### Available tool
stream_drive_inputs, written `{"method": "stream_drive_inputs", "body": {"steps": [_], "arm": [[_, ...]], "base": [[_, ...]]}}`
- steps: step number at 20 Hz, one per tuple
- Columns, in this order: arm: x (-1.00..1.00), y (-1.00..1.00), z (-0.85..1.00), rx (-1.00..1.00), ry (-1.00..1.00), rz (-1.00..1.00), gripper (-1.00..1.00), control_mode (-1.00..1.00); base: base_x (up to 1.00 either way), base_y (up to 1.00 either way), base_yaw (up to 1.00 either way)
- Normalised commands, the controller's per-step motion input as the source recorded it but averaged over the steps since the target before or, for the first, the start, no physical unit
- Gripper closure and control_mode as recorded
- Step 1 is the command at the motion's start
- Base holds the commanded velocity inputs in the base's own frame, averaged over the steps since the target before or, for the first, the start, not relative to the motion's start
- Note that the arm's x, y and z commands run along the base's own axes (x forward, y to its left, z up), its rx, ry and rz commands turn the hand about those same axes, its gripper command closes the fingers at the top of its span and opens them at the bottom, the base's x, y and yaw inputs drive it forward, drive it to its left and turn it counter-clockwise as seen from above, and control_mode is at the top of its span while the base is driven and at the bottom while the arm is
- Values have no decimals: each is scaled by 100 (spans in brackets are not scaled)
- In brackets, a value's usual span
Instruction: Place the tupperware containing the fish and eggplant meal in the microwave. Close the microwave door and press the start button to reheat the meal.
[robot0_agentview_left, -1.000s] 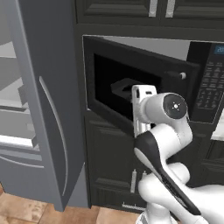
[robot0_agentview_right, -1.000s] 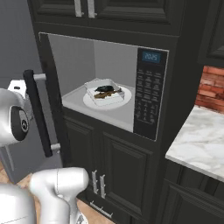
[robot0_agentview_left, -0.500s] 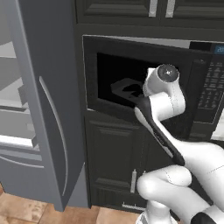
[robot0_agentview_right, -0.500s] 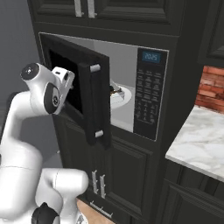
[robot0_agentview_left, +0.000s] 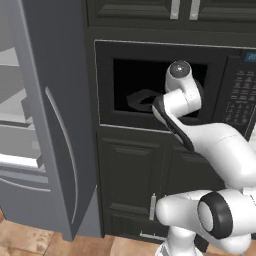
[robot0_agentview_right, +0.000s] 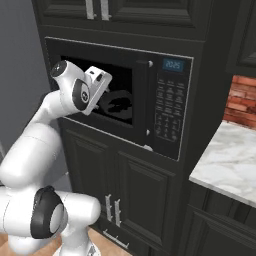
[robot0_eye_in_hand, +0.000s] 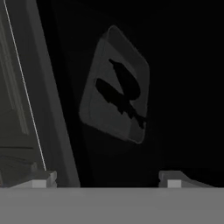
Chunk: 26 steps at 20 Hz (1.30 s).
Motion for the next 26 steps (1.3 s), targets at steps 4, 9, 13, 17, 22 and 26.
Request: {"method": "stream_drive_inputs", "body": {"steps": [4,9,13,17,22,26], "arm": [[69,-79,-9,15,-23,-7,-100,-100],[-72,-49,14,7,-8,1,-100,-100],[-100,-69,9,17,-9,6,-100,-100],[-100,-85,0,11,0,22,-100,-100],[-100,-69,-5,5,0,32,-100,-100],[-65,-43,-3,1,0,18,-100,-100]], "base": [[0,0,0],[0,0,0],[0,0,0],[0,0,0],[0,0,0],[0,0,0]]}}
